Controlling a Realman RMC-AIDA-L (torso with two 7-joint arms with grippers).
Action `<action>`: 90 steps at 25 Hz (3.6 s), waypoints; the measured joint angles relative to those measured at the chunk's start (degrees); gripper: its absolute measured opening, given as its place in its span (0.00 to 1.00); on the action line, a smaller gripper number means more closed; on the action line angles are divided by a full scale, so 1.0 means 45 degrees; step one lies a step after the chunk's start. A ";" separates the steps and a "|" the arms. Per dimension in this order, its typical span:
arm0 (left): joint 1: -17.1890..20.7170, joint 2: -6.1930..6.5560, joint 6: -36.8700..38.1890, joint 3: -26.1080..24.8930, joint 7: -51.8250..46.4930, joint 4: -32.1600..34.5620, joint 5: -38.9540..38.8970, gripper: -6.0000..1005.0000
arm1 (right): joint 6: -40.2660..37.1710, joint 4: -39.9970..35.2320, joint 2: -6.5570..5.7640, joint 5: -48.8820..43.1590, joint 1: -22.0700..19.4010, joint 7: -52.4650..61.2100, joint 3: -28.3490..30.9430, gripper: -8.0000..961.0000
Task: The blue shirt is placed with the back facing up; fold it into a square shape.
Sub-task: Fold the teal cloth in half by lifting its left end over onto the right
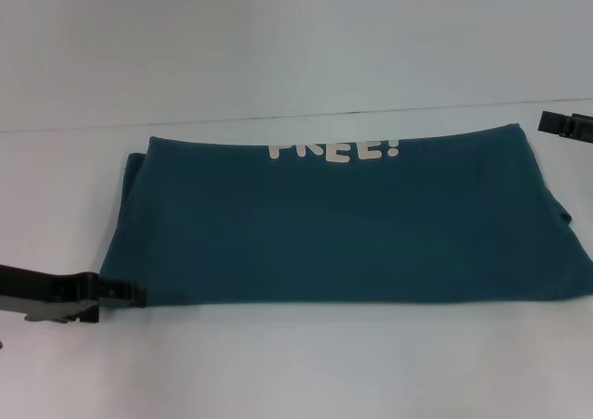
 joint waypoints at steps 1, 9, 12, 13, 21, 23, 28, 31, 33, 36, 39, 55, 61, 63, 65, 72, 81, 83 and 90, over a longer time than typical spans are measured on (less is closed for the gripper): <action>-0.0046 0.0001 -0.0132 0.0132 -0.0098 -0.0050 0.0131 0.88 | 0.0000 -0.0001 0.0000 0.0029 0.0000 0.0007 0.0001 0.94; -0.0204 0.0001 -0.0425 0.0430 -0.0260 -0.0125 0.0400 0.88 | 0.0002 -0.0001 0.0006 0.0208 -0.0024 0.0084 0.0000 0.94; -0.0297 -0.0005 -0.0502 0.0522 -0.0270 -0.0227 0.0405 0.88 | -0.0012 -0.0001 0.0008 0.0344 -0.0060 0.0088 0.0000 0.94; -0.0322 -0.0007 -0.0522 0.0550 -0.0270 -0.0258 0.0406 0.88 | -0.0014 -0.0001 0.0007 0.0374 -0.0063 0.0092 0.0000 0.94; -0.0525 -0.0016 -0.0602 0.0597 -0.0278 -0.0306 0.0418 0.88 | -0.0010 -0.0001 -0.0007 0.0438 -0.0073 0.0134 0.0000 0.94; -0.0579 -0.0017 -0.0642 0.0602 -0.0278 -0.0340 0.0418 0.88 | -0.0002 -0.0001 -0.0009 0.0447 -0.0073 0.0135 -0.0001 0.94; -0.0690 -0.0005 -0.0666 0.0623 -0.0278 -0.0388 0.0392 0.88 | 0.0006 -0.0001 -0.0013 0.0453 -0.0074 0.0138 0.0000 0.94; -0.0747 0.0036 -0.0552 0.0616 -0.0279 -0.0356 0.0362 0.88 | 0.0018 0.0000 -0.0013 0.0453 -0.0074 0.0139 -0.0001 0.94; -0.0781 0.0074 -0.0366 0.0617 -0.0278 -0.0297 0.0394 0.88 | 0.0020 -0.0001 -0.0013 0.0453 -0.0073 0.0139 0.0000 0.94; -0.0788 0.0146 0.0105 0.0618 -0.0279 -0.0152 0.0415 0.88 | 0.0020 -0.0001 -0.0023 0.0453 -0.0074 0.0139 -0.0001 0.94; -0.0799 0.0236 0.0472 0.0615 -0.0279 -0.0072 0.0448 0.88 | 0.0020 -0.0001 -0.0044 0.0452 -0.0073 0.0138 0.0000 0.94; -0.0874 0.0158 -0.0918 0.0947 -0.0550 -0.0037 0.1068 0.88 | 0.0108 0.0068 -0.0070 0.0450 -0.0092 0.0143 0.0000 0.94; -0.0831 0.0078 -0.1306 0.1142 -0.0463 -0.0075 0.1068 0.88 | 0.0127 0.0090 -0.0052 0.0450 -0.0053 0.0143 -0.0001 0.94; -0.0819 0.0037 -0.1329 0.1200 -0.0389 -0.0089 0.1033 0.88 | 0.0135 0.0092 -0.0047 0.0450 -0.0037 0.0150 0.0000 0.94; -0.0828 0.0024 -0.1258 0.1275 -0.0343 -0.0105 0.1012 0.88 | 0.0136 0.0095 -0.0049 0.0450 -0.0022 0.0171 0.0000 0.94; -0.0876 0.0020 -0.0628 0.1678 -0.0216 -0.0087 0.1064 0.88 | 0.0138 0.0088 -0.0064 0.0450 0.0006 0.0182 0.0000 0.94; -0.0866 0.0031 -0.0446 0.1766 -0.0200 0.0081 0.1078 0.88 | 0.0117 0.0077 -0.0071 0.0450 -0.0007 0.0178 0.0000 0.94; -0.0827 0.0073 -0.0339 0.1762 -0.0256 0.0178 0.1107 0.88 | 0.0130 0.0076 -0.0071 0.0450 -0.0035 0.0178 0.0000 0.94; -0.0831 0.0116 0.0009 0.1740 -0.0714 0.0480 0.1697 0.88 | 0.0126 0.0060 -0.0071 0.0451 -0.0066 0.0216 0.0000 0.94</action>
